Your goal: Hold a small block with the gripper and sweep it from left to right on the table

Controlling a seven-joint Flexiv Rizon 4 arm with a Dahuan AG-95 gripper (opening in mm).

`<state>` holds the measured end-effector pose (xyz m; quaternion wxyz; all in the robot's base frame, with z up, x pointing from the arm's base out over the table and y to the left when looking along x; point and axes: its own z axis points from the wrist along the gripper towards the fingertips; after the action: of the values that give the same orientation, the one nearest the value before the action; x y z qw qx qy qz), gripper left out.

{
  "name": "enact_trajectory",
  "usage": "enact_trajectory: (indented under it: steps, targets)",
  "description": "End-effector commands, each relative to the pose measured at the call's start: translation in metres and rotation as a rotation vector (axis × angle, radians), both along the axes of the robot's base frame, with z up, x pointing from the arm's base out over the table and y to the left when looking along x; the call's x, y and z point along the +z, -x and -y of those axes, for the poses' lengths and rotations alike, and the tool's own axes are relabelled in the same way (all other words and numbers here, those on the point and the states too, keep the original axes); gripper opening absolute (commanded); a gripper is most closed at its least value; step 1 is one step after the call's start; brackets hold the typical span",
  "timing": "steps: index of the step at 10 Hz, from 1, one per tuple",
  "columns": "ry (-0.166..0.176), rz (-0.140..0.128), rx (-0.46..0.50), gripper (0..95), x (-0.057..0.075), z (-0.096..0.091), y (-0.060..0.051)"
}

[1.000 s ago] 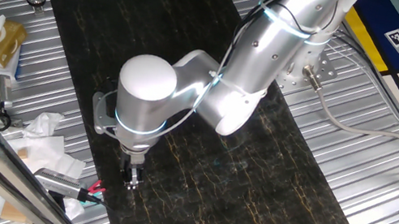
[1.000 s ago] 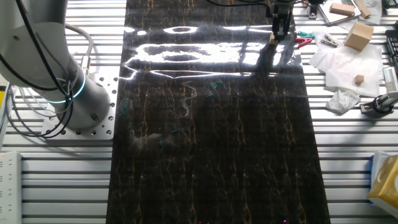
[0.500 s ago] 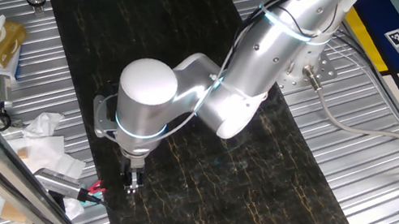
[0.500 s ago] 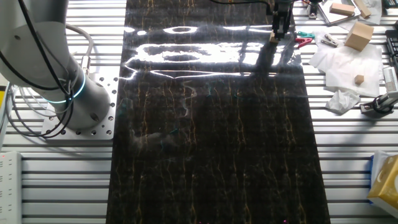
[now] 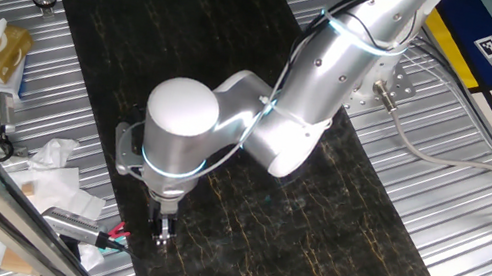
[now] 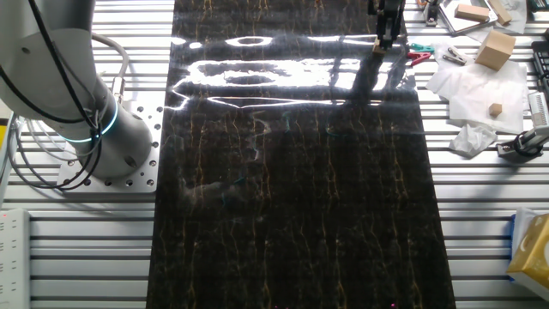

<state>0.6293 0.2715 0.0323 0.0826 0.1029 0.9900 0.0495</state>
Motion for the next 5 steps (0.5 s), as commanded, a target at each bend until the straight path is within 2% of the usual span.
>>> enact_trajectory:
  steps: [1, 5]
  targets:
    - [-0.002, 0.000, -0.006, 19.0, 0.000, -0.004, 0.000]
    - [-0.013, -0.001, -0.039, 19.0, -0.001, -0.019, -0.001]
